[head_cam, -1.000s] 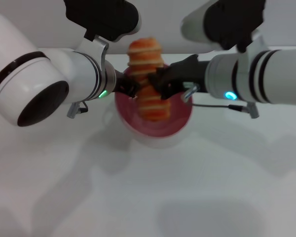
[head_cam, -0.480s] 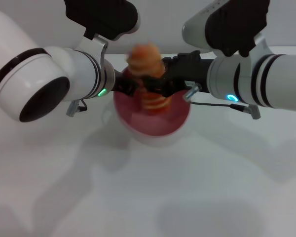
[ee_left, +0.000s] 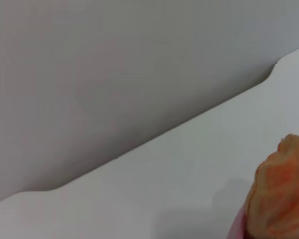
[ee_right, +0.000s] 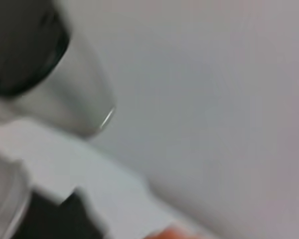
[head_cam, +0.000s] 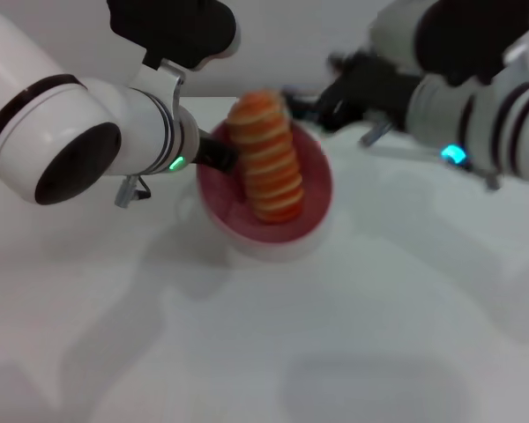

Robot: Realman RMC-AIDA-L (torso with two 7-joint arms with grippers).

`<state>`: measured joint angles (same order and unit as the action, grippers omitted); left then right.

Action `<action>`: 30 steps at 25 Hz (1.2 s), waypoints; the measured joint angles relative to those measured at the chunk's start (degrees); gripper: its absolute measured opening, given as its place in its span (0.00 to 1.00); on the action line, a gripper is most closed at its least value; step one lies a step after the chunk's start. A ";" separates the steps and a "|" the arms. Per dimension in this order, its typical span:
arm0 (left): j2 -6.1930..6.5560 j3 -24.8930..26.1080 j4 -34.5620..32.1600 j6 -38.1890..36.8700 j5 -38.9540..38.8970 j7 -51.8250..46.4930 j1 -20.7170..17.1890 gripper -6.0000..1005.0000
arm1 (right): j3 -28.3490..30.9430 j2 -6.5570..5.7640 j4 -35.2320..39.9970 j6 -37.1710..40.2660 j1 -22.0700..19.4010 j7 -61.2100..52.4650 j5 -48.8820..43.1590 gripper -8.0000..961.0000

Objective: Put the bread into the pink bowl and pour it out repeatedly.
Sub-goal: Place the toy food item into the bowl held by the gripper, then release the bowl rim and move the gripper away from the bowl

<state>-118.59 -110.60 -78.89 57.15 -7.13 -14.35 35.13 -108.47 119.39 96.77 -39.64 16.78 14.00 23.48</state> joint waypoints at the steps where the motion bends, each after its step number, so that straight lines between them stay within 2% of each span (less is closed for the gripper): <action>1: 0.00 0.00 0.00 0.00 0.00 0.00 0.00 0.16 | -0.17 -0.01 1.15 2.35 -1.32 -0.01 -2.42 0.76; 6: 0.10 -0.28 0.24 0.39 -3.97 0.62 0.20 0.16 | -0.67 0.06 2.67 22.25 -8.83 0.16 -13.63 0.76; 10: 0.05 -0.44 0.19 0.47 -4.67 0.75 0.20 0.16 | -0.91 0.20 -3.71 42.32 -13.99 0.10 -18.54 0.76; 13: -0.03 -0.87 0.08 -0.03 -6.46 0.93 0.37 0.16 | -0.56 0.15 -9.14 53.68 -16.64 -0.78 -18.39 0.76; 17: -0.11 -0.78 0.03 -0.10 -7.52 0.66 0.47 0.17 | -0.16 0.17 -13.48 60.68 -20.25 -1.16 -17.12 0.76; 20: -0.15 -0.41 0.11 0.10 -11.27 0.58 0.93 0.17 | 0.03 0.11 -16.61 65.29 -22.51 -1.18 -14.42 0.76; 24: -0.14 -0.37 0.34 0.23 -14.82 0.57 1.05 0.17 | 0.29 0.02 -17.80 66.41 -23.87 -1.21 -11.77 0.76; 30: -0.14 -0.71 3.21 -0.69 -16.79 0.19 1.02 0.18 | -0.23 -0.01 -18.92 66.57 -23.43 -1.20 -11.65 0.76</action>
<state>-118.74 -111.31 -75.68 56.46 -23.92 -14.15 36.15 -108.70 119.38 77.85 26.93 -6.65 12.80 11.83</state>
